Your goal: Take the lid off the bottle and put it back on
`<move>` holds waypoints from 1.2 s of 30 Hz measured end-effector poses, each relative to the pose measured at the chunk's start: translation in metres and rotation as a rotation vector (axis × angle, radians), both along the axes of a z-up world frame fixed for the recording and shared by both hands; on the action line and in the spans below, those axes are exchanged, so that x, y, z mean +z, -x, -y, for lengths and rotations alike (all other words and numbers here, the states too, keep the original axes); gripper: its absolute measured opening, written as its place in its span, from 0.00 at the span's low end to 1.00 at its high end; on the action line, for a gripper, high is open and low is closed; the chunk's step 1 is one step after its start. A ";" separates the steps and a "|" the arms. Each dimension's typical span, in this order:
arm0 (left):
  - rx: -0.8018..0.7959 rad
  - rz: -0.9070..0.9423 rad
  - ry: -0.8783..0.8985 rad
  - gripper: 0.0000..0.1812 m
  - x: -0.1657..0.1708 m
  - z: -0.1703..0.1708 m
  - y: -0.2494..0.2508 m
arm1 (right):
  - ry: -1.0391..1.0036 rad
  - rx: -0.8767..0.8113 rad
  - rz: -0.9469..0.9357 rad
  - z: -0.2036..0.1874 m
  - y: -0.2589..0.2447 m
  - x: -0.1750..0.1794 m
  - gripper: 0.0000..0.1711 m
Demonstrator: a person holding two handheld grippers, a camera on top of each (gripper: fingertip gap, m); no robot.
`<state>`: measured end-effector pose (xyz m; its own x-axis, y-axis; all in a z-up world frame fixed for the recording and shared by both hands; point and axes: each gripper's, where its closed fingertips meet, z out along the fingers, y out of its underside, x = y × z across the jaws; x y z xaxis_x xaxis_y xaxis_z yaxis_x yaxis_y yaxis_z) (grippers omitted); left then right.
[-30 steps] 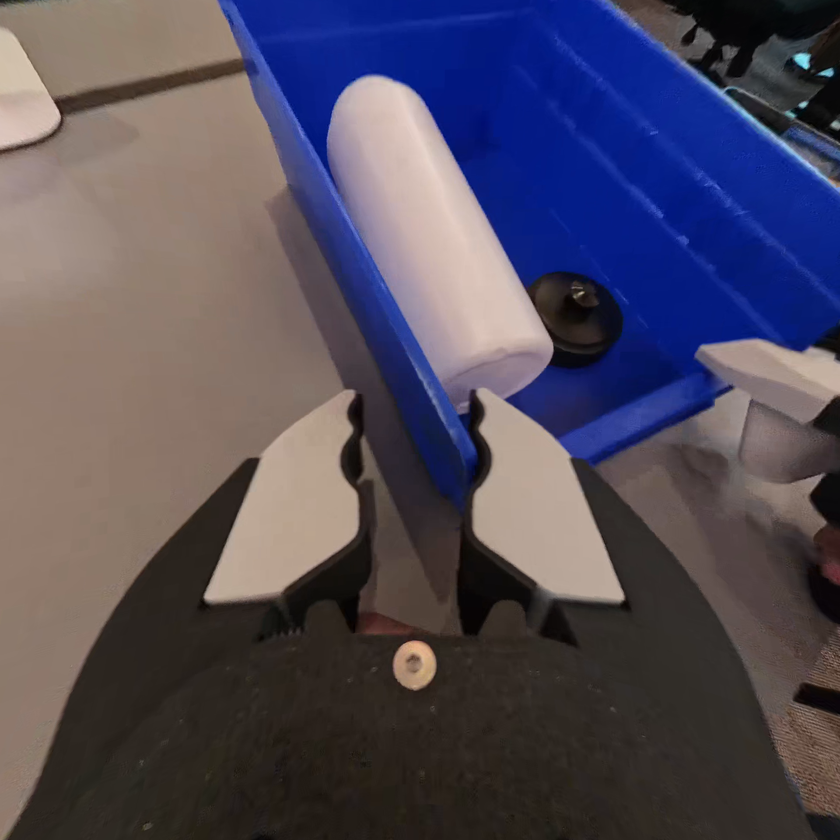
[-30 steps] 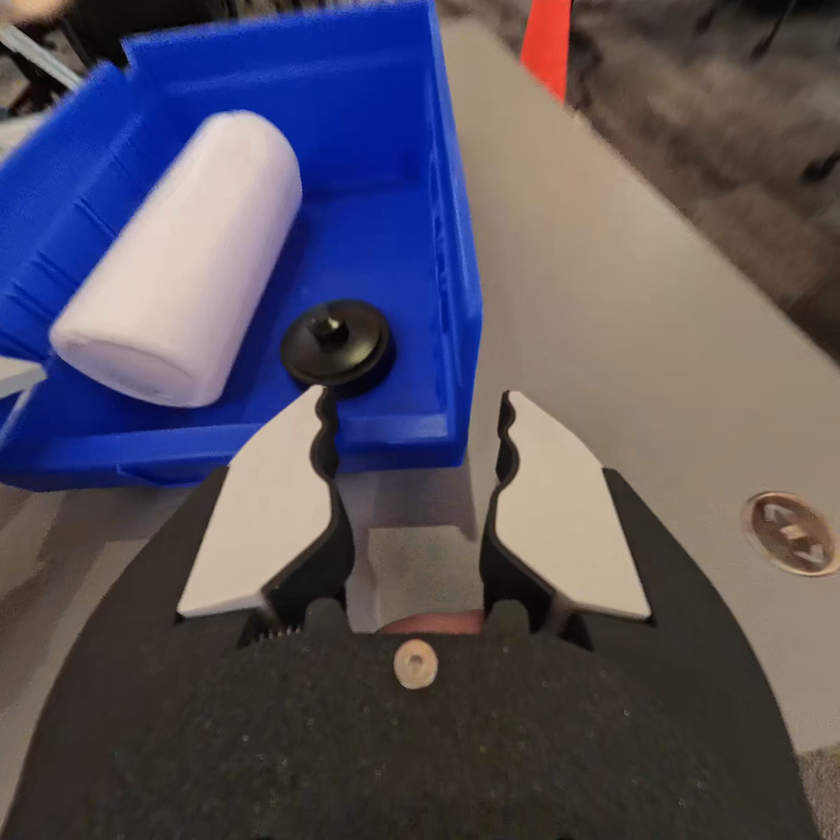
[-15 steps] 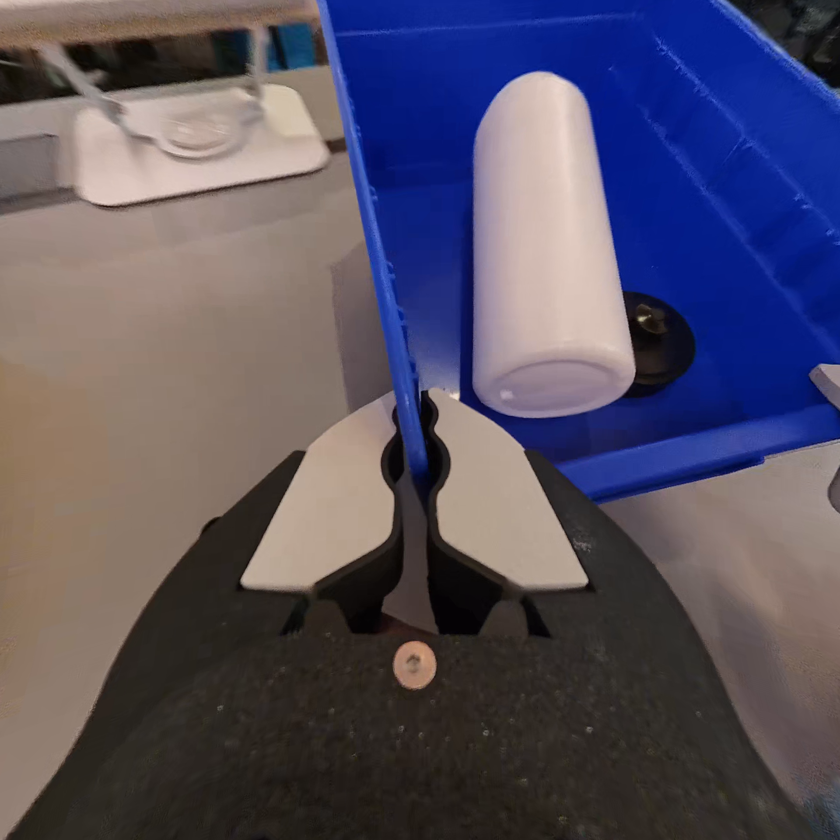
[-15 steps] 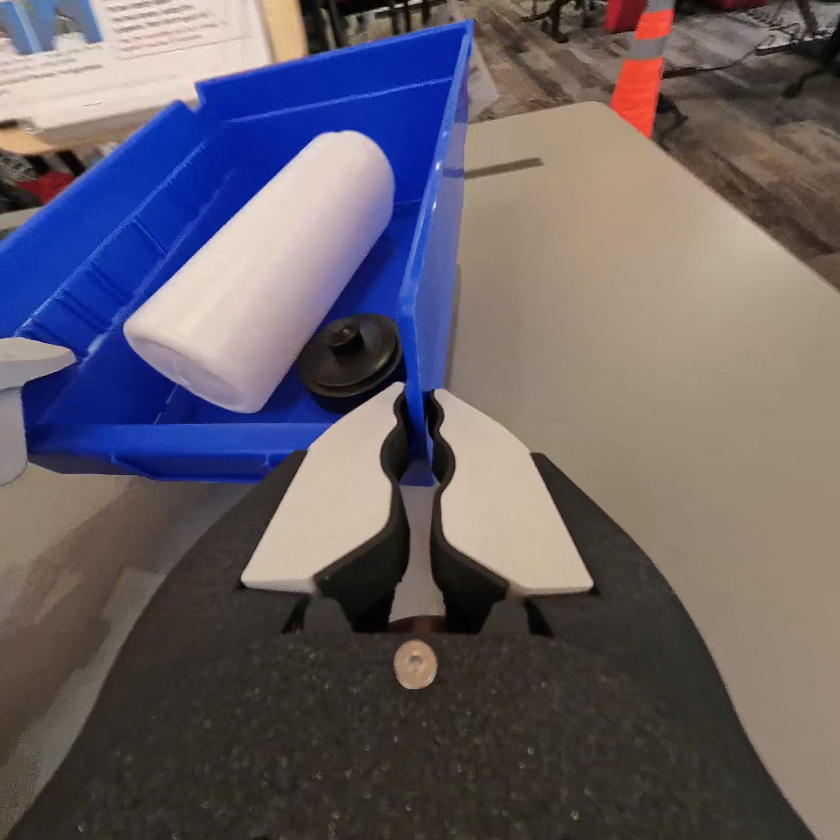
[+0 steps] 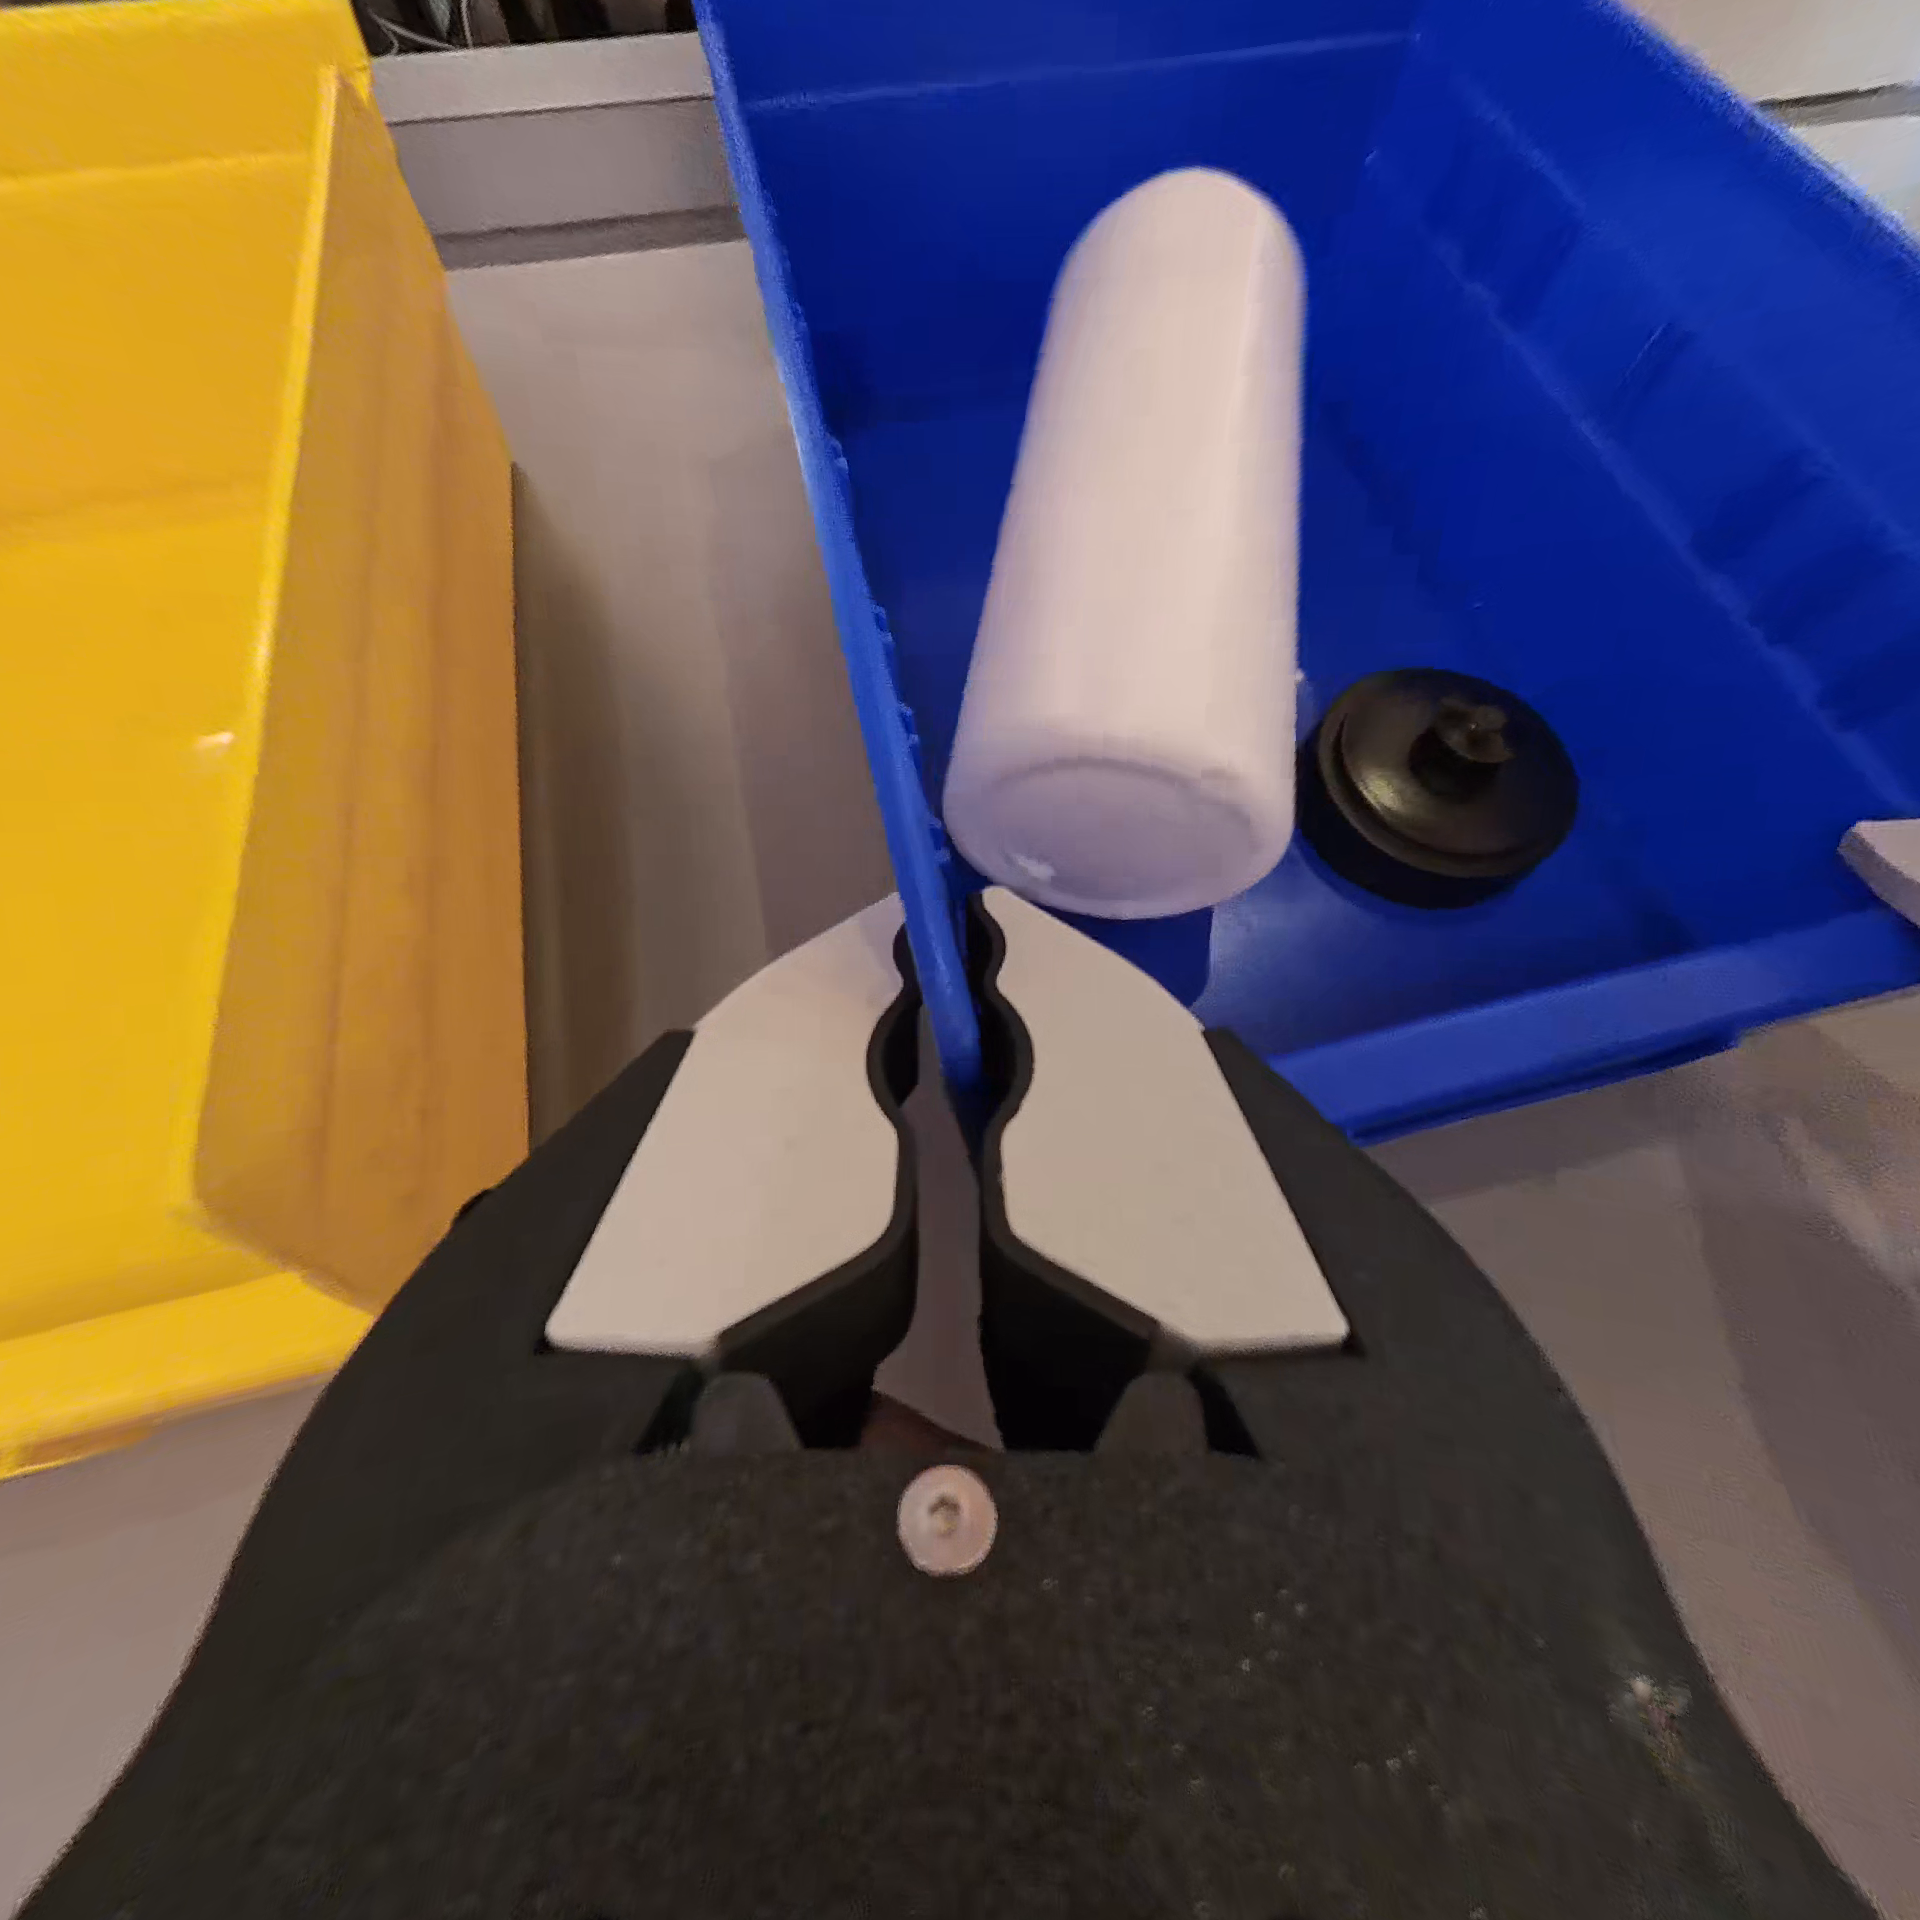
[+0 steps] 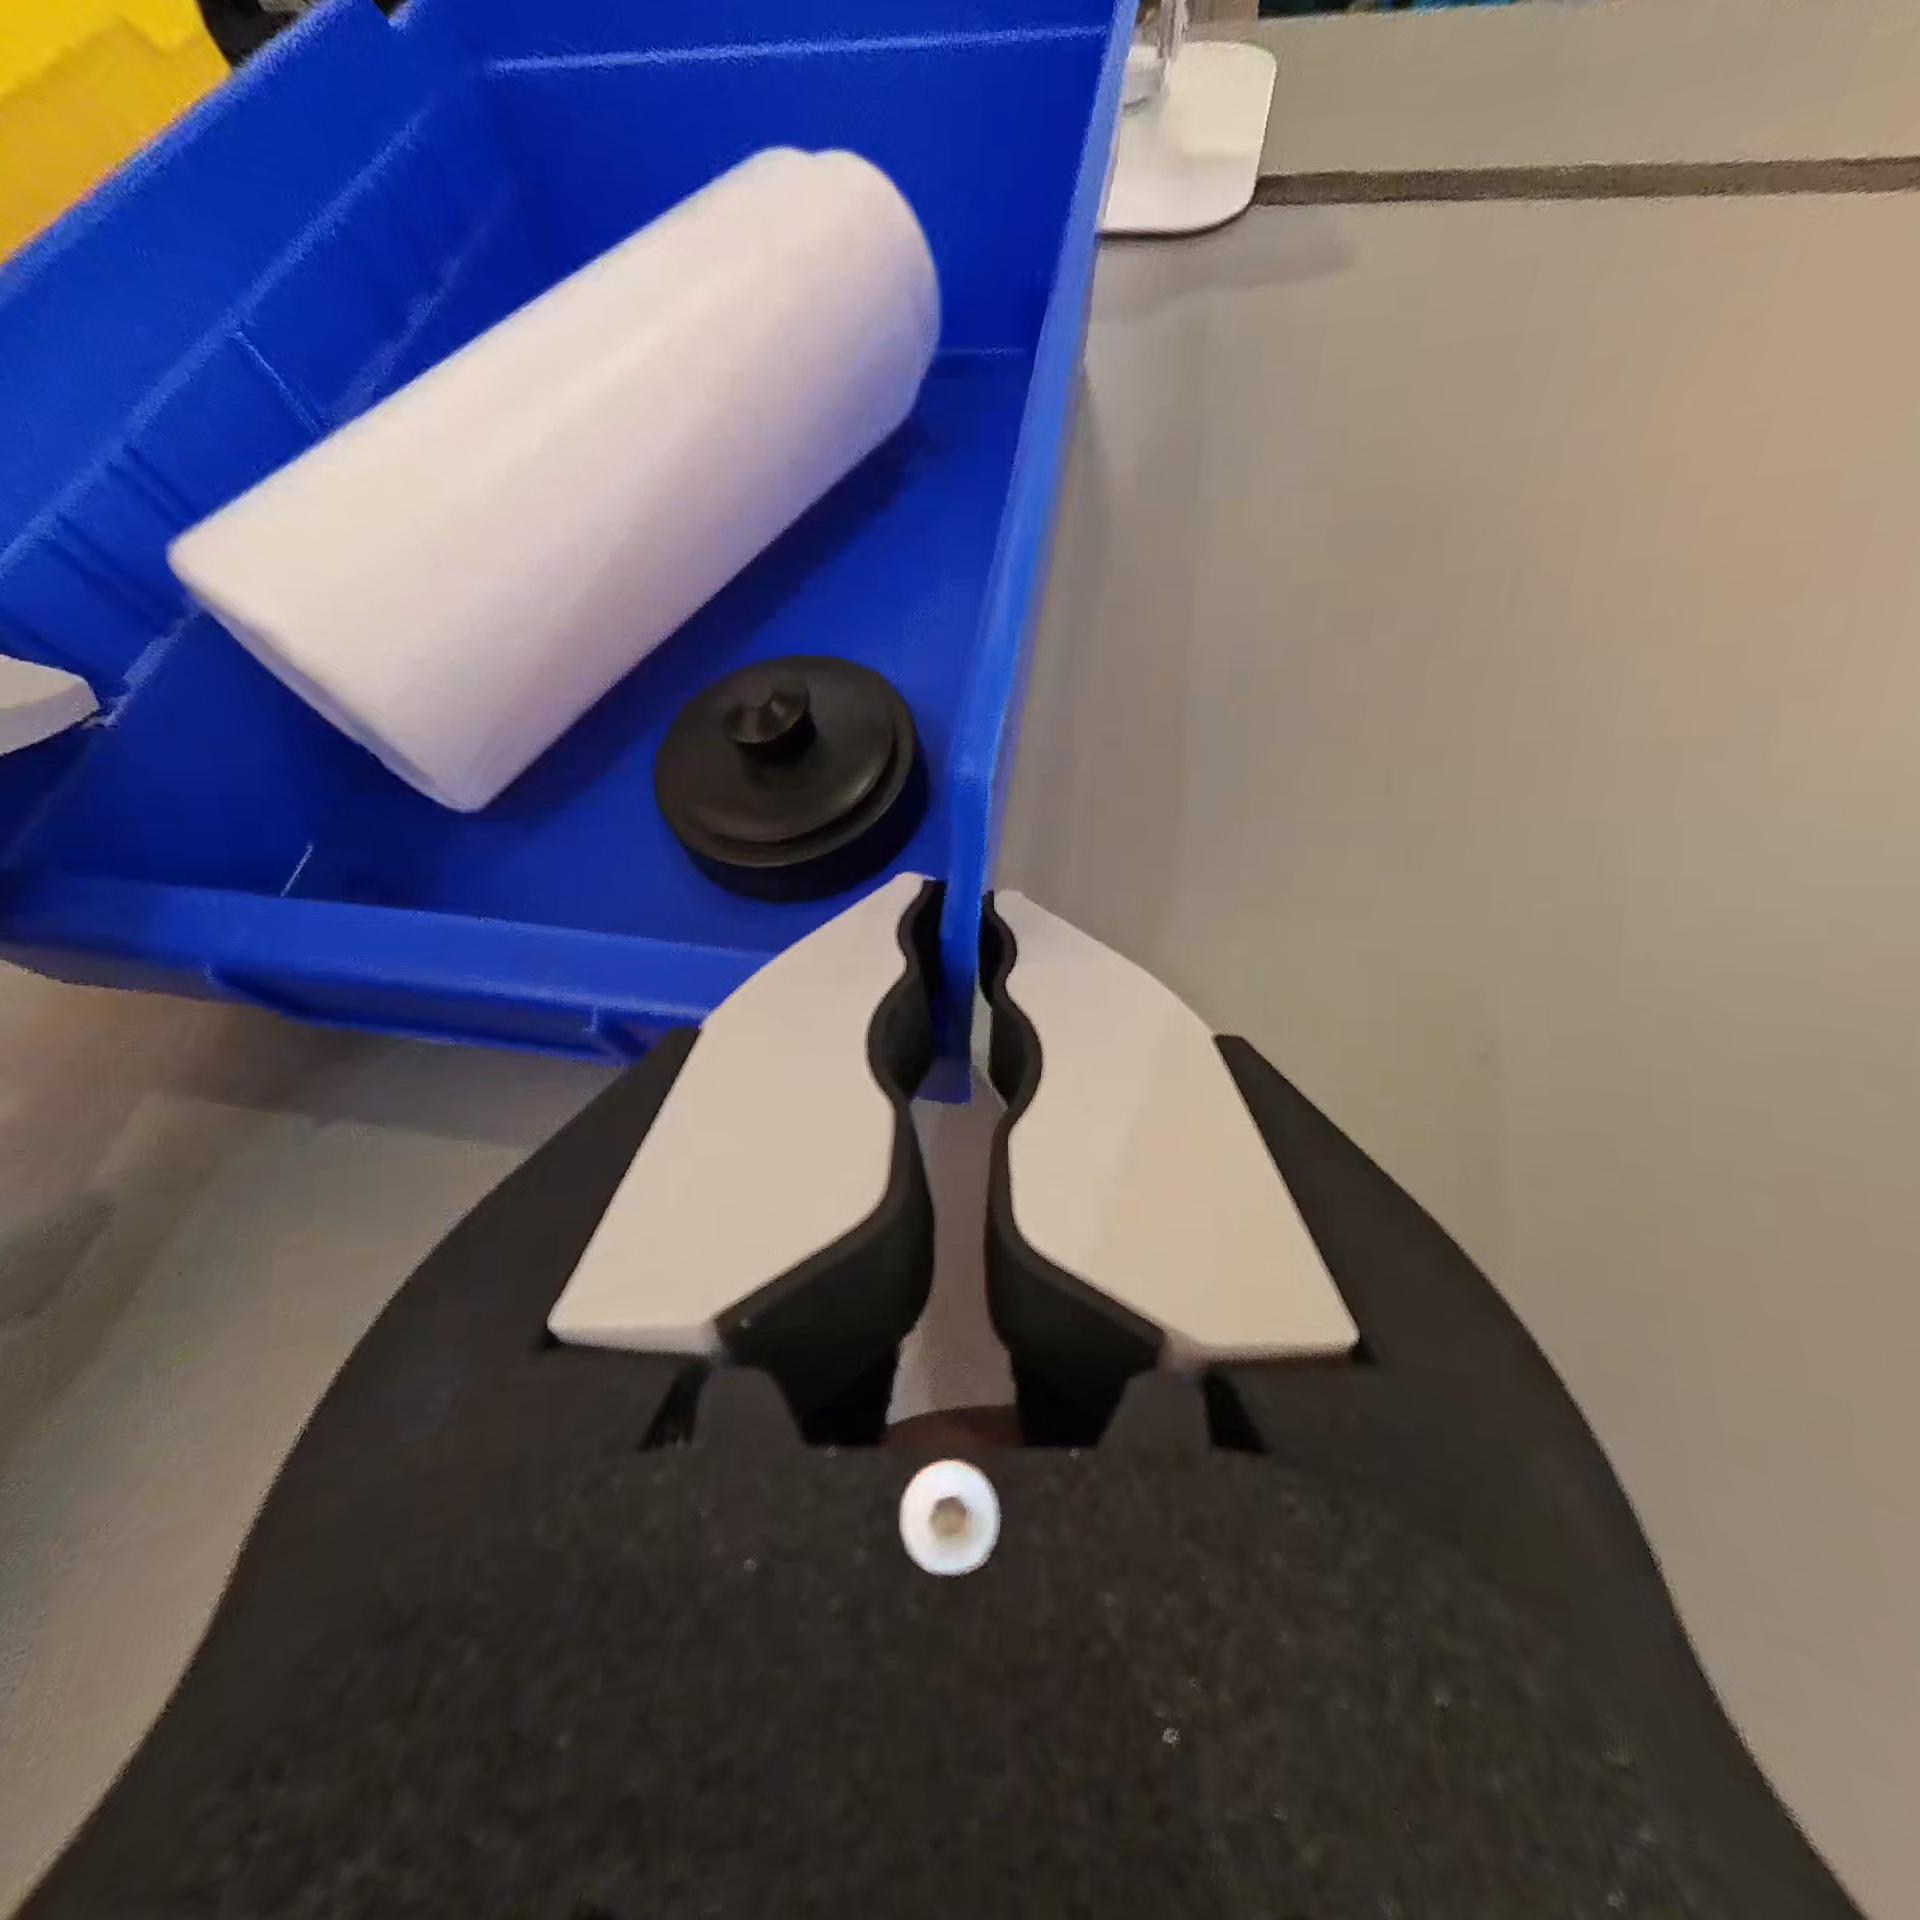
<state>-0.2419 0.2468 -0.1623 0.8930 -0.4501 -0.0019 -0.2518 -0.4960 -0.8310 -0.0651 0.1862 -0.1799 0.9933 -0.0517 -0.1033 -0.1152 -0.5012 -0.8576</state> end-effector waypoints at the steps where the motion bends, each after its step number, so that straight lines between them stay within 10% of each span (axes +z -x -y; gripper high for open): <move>1: -0.022 -0.007 -0.002 0.06 0.000 0.002 -0.002 | -0.004 0.008 -0.010 0.000 0.000 0.000 0.03; 5: -0.179 0.042 0.056 0.29 0.013 0.043 -0.006 | -0.008 0.141 -0.191 0.021 0.006 0.010 0.13; 9: -0.239 0.290 0.055 0.28 0.074 0.083 0.028 | -0.082 0.234 -0.253 0.064 -0.007 0.032 0.13; 17: 0.298 -0.035 -0.120 0.36 0.081 -0.018 0.280 | -0.261 0.339 0.075 0.080 0.008 0.066 0.19; 21: 0.266 0.084 0.018 0.42 0.038 -0.052 0.297 | -0.323 0.453 0.243 0.084 0.067 0.063 0.24; 25: 0.174 0.099 0.060 0.38 0.015 -0.075 0.274 | -0.254 0.596 0.219 0.085 0.134 0.047 0.29; 29: 0.203 0.079 0.043 0.03 0.009 -0.087 0.273 | -0.151 0.671 0.113 0.079 0.184 0.032 0.33; 36: 0.258 -0.004 0.025 0.03 0.008 -0.027 0.275 | 0.003 0.595 0.050 0.050 0.233 0.005 0.38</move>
